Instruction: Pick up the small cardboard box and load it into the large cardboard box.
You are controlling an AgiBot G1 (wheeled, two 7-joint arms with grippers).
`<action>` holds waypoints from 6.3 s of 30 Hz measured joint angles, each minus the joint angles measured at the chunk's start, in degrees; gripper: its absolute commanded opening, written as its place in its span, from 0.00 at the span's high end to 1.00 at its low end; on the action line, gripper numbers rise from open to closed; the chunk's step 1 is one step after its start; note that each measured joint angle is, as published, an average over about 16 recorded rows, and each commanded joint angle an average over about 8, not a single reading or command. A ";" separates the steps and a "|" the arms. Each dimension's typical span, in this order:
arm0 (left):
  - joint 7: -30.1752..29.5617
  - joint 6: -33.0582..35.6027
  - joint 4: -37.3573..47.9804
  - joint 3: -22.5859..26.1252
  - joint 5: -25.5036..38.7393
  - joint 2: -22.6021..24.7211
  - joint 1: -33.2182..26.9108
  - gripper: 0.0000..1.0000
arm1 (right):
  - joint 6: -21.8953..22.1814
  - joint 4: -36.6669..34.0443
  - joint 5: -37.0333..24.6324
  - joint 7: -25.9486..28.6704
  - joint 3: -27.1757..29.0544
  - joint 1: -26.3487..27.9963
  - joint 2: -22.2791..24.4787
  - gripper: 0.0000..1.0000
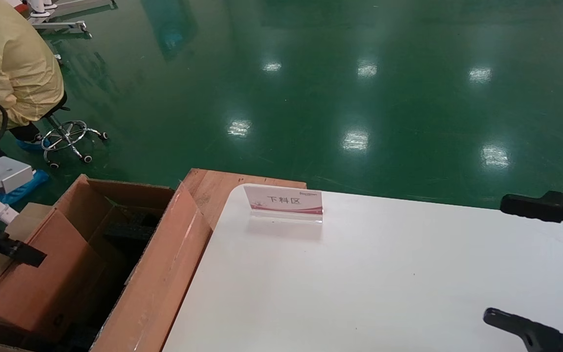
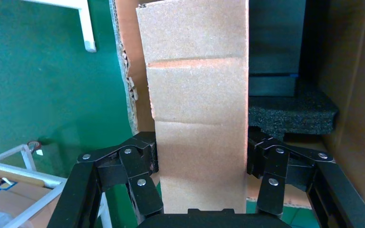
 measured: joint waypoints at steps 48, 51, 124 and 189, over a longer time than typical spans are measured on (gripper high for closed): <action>4.27 -13.14 9.95 0.56 0.72 2.59 12.11 1.00 | 0.06 0.00 0.10 -0.07 -0.15 0.03 0.06 0.00; 5.12 -14.12 11.31 0.69 0.17 2.66 13.42 1.00 | 0.07 0.00 0.11 -0.08 -0.15 0.03 0.06 0.00; 17.46 -23.52 10.53 -4.99 -5.65 5.88 13.02 0.00 | 0.10 -0.06 0.18 -0.14 -0.25 0.07 0.10 0.00; 73.28 -1.46 3.14 -104.50 -45.06 11.79 84.46 0.00 | -0.17 0.08 -0.35 0.26 0.52 -0.14 -0.18 0.00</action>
